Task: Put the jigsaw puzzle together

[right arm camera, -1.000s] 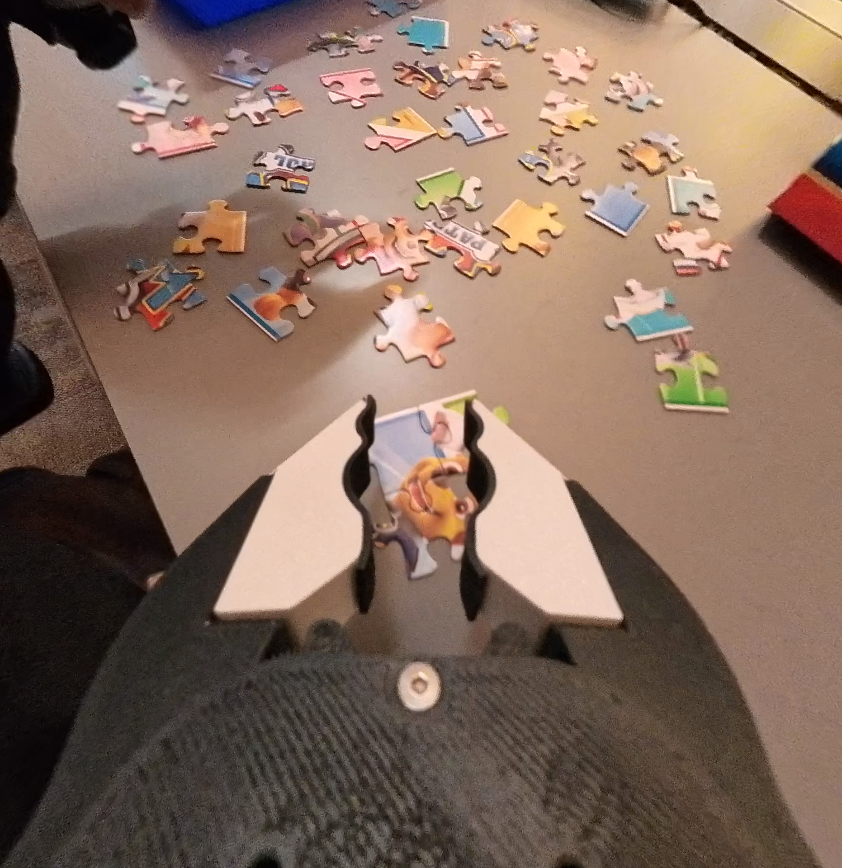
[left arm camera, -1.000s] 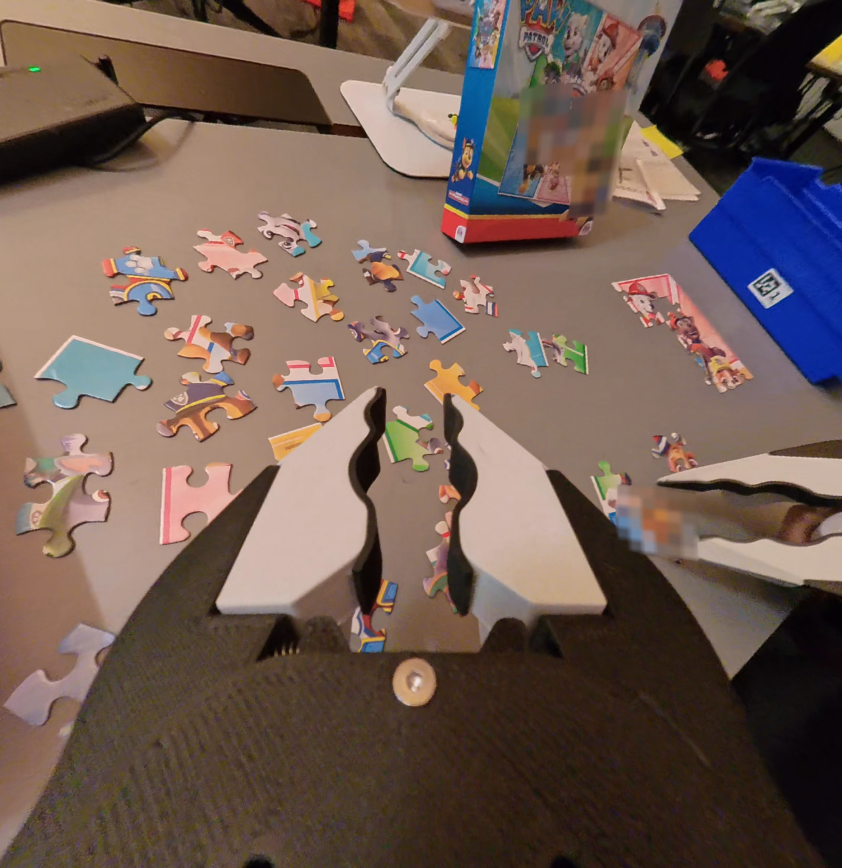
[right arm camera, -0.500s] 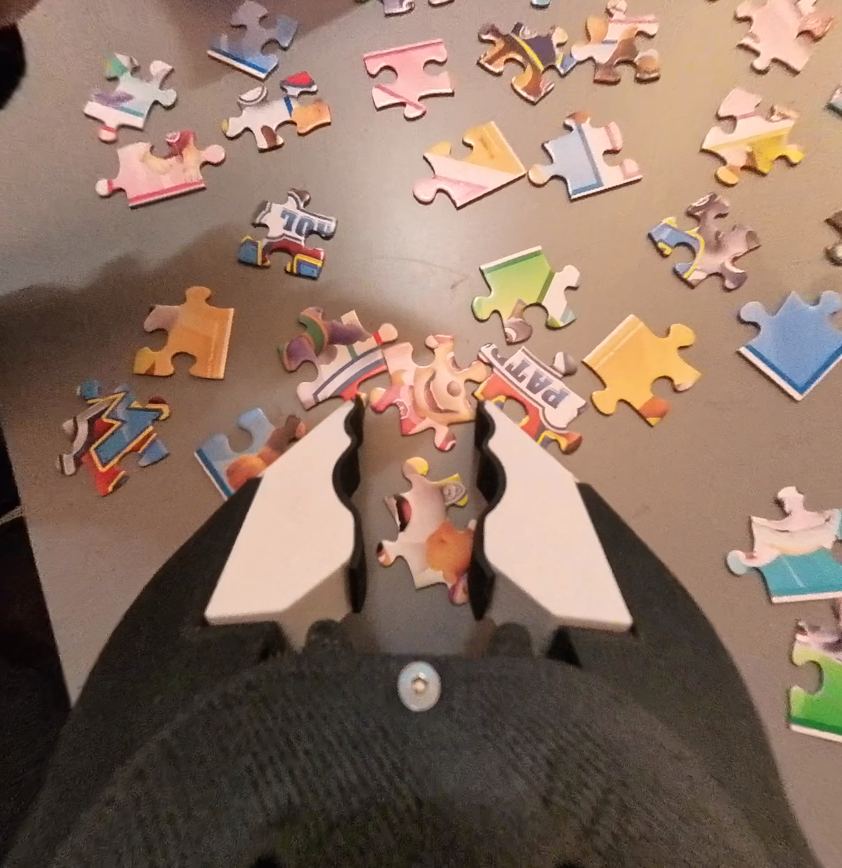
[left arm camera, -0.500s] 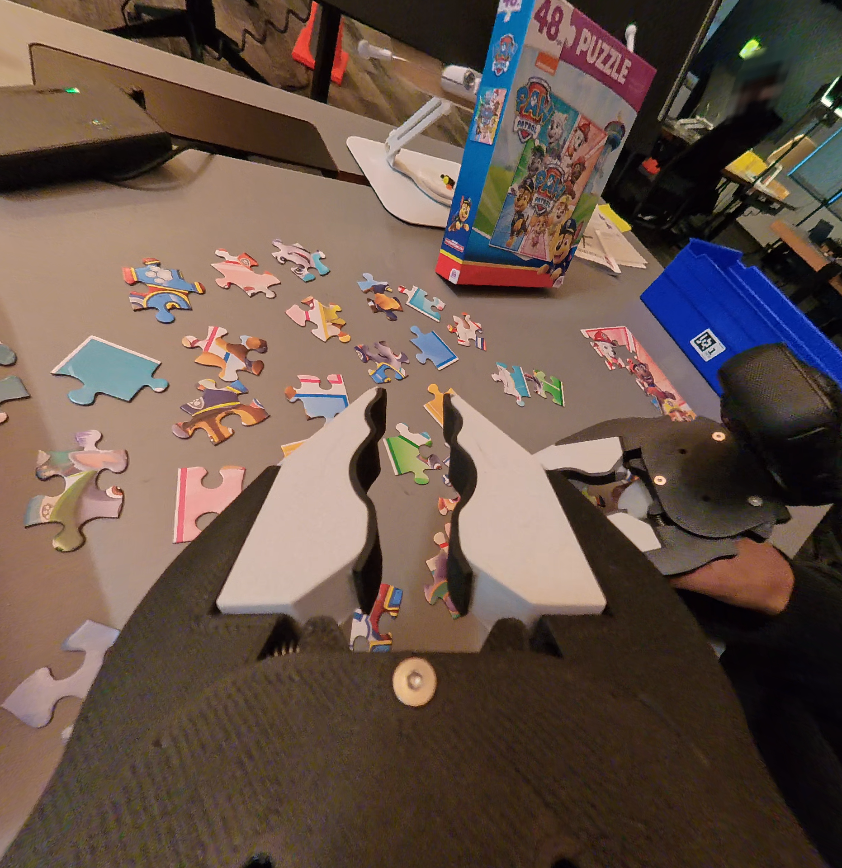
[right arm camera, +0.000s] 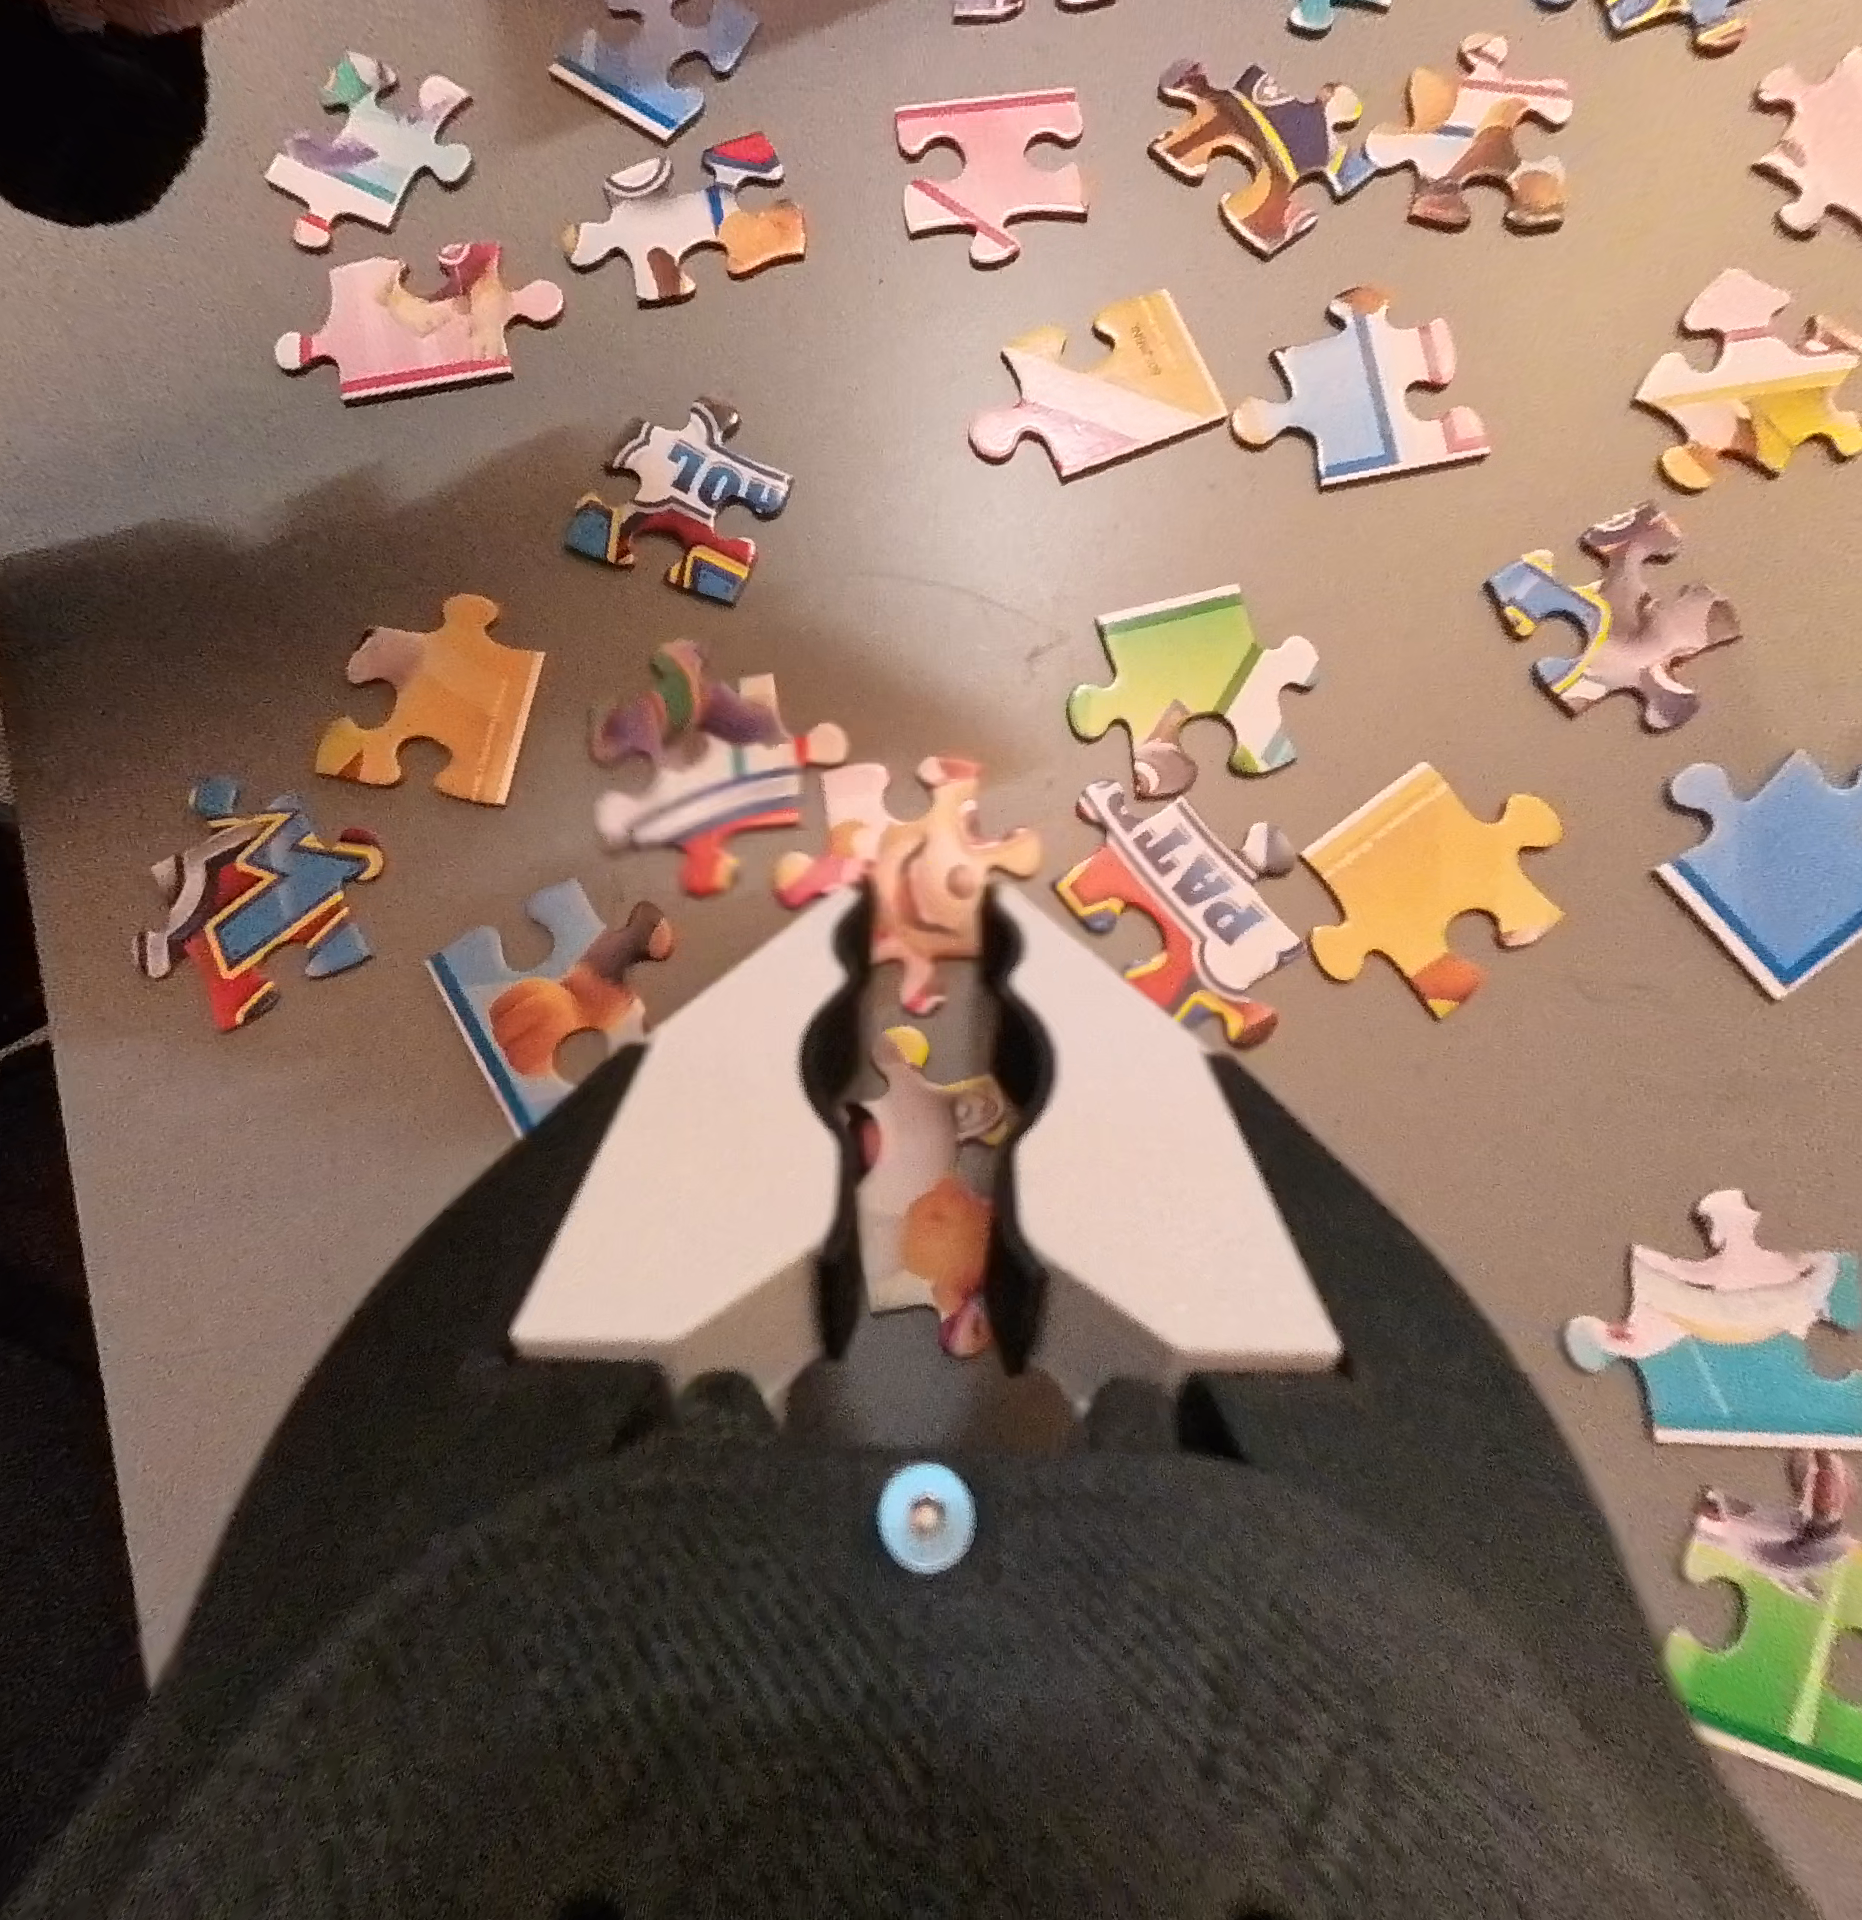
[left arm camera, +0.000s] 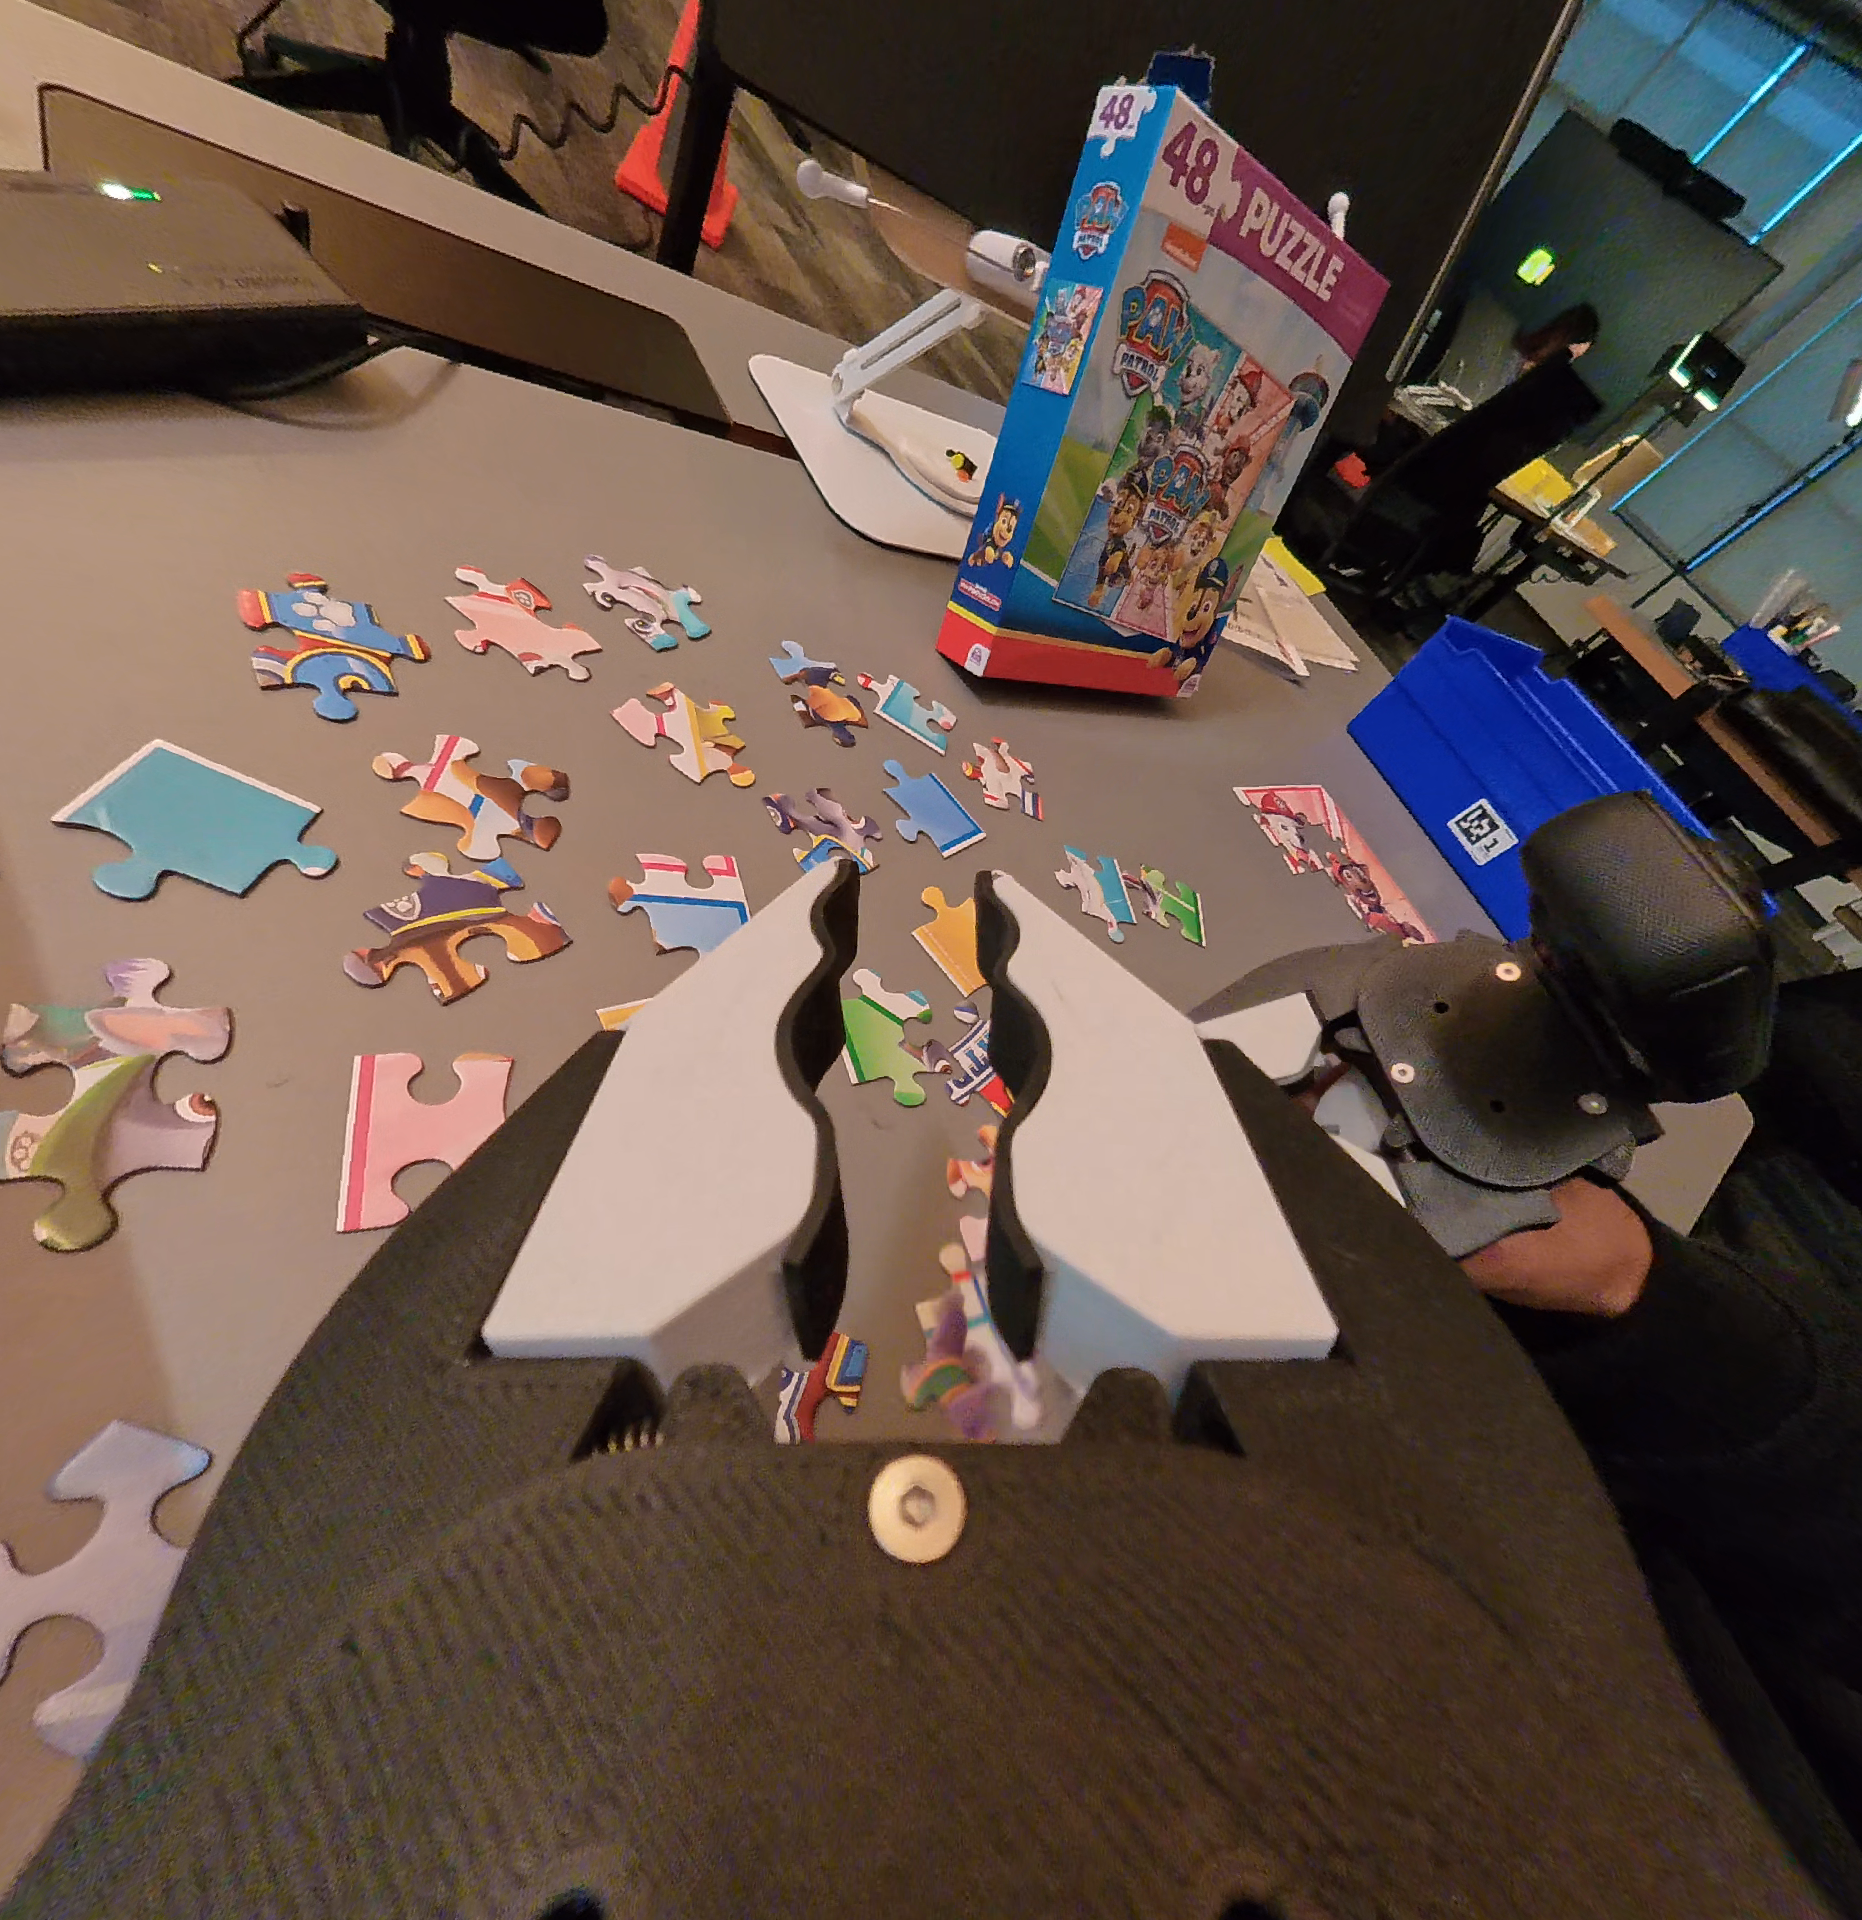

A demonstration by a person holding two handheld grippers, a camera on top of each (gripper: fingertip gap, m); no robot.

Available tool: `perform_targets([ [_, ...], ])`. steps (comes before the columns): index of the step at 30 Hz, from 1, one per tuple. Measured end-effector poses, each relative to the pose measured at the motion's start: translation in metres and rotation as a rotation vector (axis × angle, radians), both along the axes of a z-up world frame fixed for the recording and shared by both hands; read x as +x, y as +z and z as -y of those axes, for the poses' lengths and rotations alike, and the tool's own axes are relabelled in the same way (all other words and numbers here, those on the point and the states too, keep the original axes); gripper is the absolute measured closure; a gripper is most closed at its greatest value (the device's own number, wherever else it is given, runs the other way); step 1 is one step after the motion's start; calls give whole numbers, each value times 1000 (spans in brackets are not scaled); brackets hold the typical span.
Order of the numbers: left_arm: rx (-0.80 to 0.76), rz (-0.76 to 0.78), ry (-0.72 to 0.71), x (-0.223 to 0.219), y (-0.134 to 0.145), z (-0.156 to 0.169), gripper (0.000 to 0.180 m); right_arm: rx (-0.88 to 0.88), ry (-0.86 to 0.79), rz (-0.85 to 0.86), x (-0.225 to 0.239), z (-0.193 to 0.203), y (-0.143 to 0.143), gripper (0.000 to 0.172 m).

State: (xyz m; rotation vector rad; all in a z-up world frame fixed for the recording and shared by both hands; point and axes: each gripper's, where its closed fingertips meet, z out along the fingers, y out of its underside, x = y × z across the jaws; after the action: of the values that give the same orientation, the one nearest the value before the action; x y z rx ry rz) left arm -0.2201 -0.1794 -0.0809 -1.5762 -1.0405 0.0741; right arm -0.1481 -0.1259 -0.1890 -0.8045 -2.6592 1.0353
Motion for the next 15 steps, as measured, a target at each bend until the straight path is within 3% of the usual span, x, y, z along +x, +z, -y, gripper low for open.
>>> perform_targets([
  [1, 0, 0, 0, 0, 0, 0, 160, -6, 5, 0, 1, 0, 0, 165],
  [3, -3, 1, 2, 0, -1, 0, 160, -13, 6, 22, 3, 0, -1, 146],
  [15, 4, 8, -2, -1, -3, -1, 160, 64, 113, 0, 13, 7, -2, 130],
])
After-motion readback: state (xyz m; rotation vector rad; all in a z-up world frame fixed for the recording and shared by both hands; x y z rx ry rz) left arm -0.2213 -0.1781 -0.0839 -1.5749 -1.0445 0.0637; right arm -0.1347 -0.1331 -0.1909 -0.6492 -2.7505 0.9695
